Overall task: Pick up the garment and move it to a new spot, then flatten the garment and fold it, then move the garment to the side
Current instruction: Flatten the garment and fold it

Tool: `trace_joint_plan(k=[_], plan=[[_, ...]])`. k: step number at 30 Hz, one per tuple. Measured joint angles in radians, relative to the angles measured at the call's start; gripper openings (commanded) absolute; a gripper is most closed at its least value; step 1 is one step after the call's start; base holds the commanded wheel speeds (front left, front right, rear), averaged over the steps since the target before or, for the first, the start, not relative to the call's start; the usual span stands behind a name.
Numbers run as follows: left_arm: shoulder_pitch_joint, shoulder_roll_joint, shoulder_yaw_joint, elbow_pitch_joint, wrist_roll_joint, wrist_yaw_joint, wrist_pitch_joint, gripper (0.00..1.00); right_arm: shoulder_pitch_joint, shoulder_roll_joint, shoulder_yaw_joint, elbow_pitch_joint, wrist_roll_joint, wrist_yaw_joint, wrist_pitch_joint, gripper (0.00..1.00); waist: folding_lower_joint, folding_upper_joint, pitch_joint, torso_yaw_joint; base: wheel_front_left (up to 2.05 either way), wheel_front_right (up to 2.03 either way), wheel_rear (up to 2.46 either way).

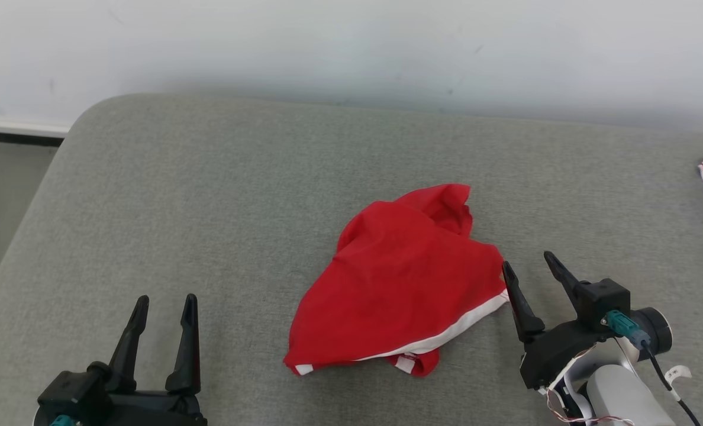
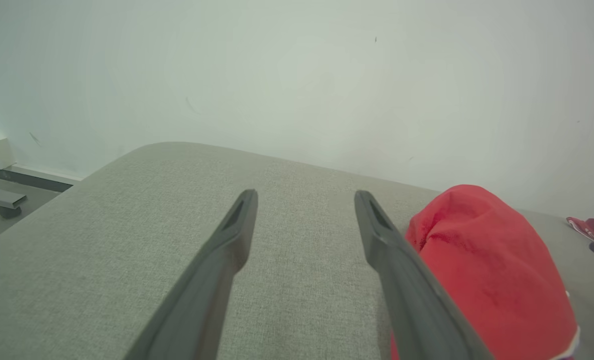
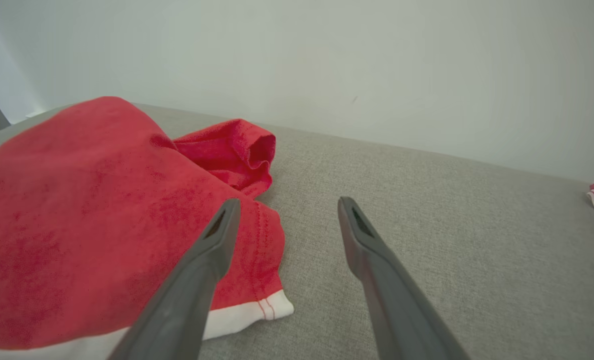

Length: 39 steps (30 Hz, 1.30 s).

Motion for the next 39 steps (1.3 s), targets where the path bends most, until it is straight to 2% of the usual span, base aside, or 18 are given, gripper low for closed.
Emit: trace_joint_plan(k=[1,12,13,14,15,20,25,28,34,39], plan=[[-0.002,-0.003,0.0,0.002,0.0,0.0,0.0,1.0,-0.018,-0.001,0.0,0.058,0.0,0.0,0.001,1.0,0.0,0.0,0.009,0.015,0.0,0.0,0.0],[-0.01,-0.012,0.0,0.011,0.0,-0.001,0.0,1.0,-0.06,0.023,0.004,0.281,0.021,0.0,-0.035,1.0,0.0,0.0,0.034,0.055,0.0,0.0,0.0],[-0.016,-0.012,-0.002,0.013,0.0,-0.001,0.0,1.0,-0.065,0.027,0.008,0.297,0.025,0.0,-0.036,0.46,-0.0001,0.0,0.035,0.056,0.0,0.0,0.0],[-0.021,-0.011,-0.003,0.013,0.0,-0.001,0.0,1.0,-0.069,0.031,0.01,0.311,0.03,0.0,-0.04,0.2,-0.0001,0.0,0.035,0.057,0.0,0.0,0.0],[-0.025,-0.01,-0.006,0.014,0.0,-0.001,0.0,1.0,-0.075,0.033,0.013,0.323,0.036,0.0,-0.044,0.0,-0.0001,0.0,0.037,0.057,0.0,0.0,0.0],[-0.025,-0.003,0.003,0.013,-0.001,-0.001,0.0,1.0,-0.102,0.043,0.028,0.343,0.053,0.0,-0.053,0.0,-0.0001,0.0,0.04,0.05,0.0,0.0,0.0],[-0.018,-0.001,0.011,0.014,0.0,-0.001,0.0,1.0,-0.105,0.015,0.004,0.31,0.067,0.0,-0.058,0.0,-0.0001,0.0001,0.036,0.03,0.0,0.0,0.0],[-0.018,-0.004,0.013,0.016,0.0,-0.001,0.0,1.0,-0.093,-0.014,-0.039,0.238,0.09,0.0,-0.059,0.0,-0.0001,0.0,0.027,0.013,0.0,0.0,0.0],[-0.009,-0.011,0.011,0.016,0.005,-0.001,0.0,1.0,0.033,-0.086,-0.133,0.117,0.1,0.0,-0.061,0.0,-0.0001,0.0,0.006,-0.022,0.0,0.0,0.0],[0.004,-0.011,0.016,0.011,0.005,-0.001,0.0,1.0,0.148,-0.107,-0.228,0.046,0.104,0.0,-0.061,0.0,-0.0002,0.0,-0.005,-0.052,0.0,0.0,0.0]])
